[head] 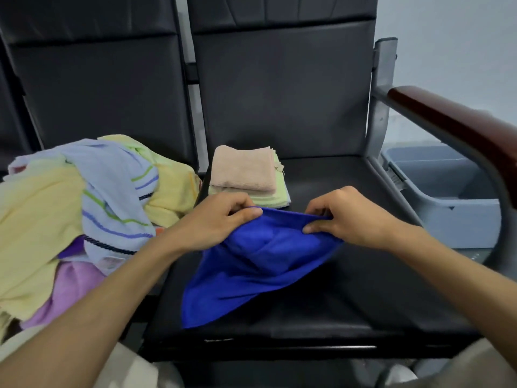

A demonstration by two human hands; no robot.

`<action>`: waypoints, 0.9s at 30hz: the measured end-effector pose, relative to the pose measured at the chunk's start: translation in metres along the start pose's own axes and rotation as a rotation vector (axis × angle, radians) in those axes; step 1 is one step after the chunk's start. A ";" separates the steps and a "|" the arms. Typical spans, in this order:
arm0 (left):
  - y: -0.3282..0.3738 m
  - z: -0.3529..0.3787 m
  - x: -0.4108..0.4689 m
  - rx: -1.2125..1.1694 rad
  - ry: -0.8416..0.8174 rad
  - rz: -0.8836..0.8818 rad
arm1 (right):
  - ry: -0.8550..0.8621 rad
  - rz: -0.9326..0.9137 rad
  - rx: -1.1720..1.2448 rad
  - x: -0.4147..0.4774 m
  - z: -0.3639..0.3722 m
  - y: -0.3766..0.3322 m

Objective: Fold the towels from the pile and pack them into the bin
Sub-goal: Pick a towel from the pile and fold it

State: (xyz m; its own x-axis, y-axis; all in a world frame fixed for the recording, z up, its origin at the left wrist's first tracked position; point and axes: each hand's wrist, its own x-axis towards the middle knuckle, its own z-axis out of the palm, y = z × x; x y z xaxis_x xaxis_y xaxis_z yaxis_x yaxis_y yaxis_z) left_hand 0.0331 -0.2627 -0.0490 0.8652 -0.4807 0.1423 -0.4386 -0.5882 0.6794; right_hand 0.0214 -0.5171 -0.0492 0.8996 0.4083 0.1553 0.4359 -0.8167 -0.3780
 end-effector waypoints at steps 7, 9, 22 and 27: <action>-0.026 -0.038 -0.012 0.199 -0.034 -0.124 | -0.094 0.107 -0.146 0.005 0.003 0.022; -0.029 -0.042 -0.014 0.280 -0.086 -0.143 | -0.117 0.153 -0.086 0.006 -0.003 0.030; -0.077 -0.055 -0.015 0.592 0.011 -0.336 | -0.022 0.400 -0.166 0.005 -0.010 0.069; -0.080 -0.059 -0.018 0.375 0.156 -0.413 | 0.108 0.519 0.209 0.003 -0.018 0.061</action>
State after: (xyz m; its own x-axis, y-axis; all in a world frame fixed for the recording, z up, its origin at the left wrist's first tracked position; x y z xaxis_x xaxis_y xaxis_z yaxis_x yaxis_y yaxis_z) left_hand 0.0666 -0.1684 -0.0628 0.9961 -0.0772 0.0431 -0.0880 -0.9107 0.4035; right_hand 0.0512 -0.5734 -0.0557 0.9969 -0.0779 -0.0102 -0.0684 -0.7966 -0.6006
